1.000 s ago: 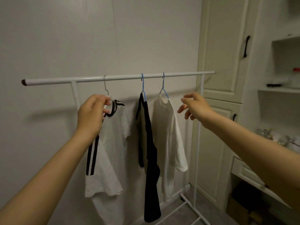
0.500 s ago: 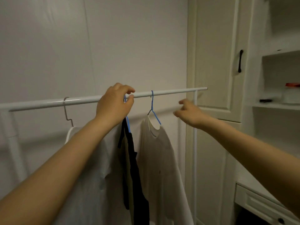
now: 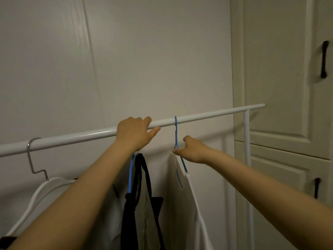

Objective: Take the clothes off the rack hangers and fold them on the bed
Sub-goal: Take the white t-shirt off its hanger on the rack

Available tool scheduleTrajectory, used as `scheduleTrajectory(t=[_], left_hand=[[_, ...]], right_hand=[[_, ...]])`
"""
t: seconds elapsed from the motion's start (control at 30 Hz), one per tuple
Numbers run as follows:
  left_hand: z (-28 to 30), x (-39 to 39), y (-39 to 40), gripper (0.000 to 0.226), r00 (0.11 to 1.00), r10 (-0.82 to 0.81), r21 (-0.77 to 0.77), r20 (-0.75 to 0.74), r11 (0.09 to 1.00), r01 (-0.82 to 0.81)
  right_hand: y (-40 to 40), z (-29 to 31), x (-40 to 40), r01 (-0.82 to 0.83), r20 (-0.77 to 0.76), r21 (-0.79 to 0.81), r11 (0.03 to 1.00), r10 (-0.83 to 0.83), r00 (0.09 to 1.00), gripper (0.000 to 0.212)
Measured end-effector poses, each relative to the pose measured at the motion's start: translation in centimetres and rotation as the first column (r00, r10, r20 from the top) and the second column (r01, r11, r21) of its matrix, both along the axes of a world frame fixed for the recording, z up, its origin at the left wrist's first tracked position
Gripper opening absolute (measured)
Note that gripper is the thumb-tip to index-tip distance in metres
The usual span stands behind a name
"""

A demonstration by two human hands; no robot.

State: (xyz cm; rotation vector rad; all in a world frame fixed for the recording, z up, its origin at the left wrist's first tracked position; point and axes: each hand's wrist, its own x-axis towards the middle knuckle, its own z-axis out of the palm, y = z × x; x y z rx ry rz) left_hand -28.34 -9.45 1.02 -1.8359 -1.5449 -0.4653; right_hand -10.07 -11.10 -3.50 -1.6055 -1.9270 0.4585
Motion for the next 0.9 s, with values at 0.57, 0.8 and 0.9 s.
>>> scheduleTrajectory(t=[0.57,0.8,0.9], left_hand=[[-0.7,-0.4,0.7,0.047,1.0,0.023,0.113,-0.008,0.993,-0.022],[-1.7,-0.6,-1.5,0.062,0.974,-0.22,0.021,0.051,0.975,0.219],[-3.1,1.9,-5.0,0.05,0.847,-0.467,0.094,0.254,0.883,0.459]], right_hand=[[0.5,5.3,2.1,-0.123,-0.735,-0.222,0.967,-0.084,0.673,0.031],[-7.7,4.2,6.5,0.14,-0.531,-0.218,0.966,-0.238,0.813,0.028],[-12.1,3.7,9.1,0.238,-0.43,-0.262,0.935,-0.334,0.839,0.024]])
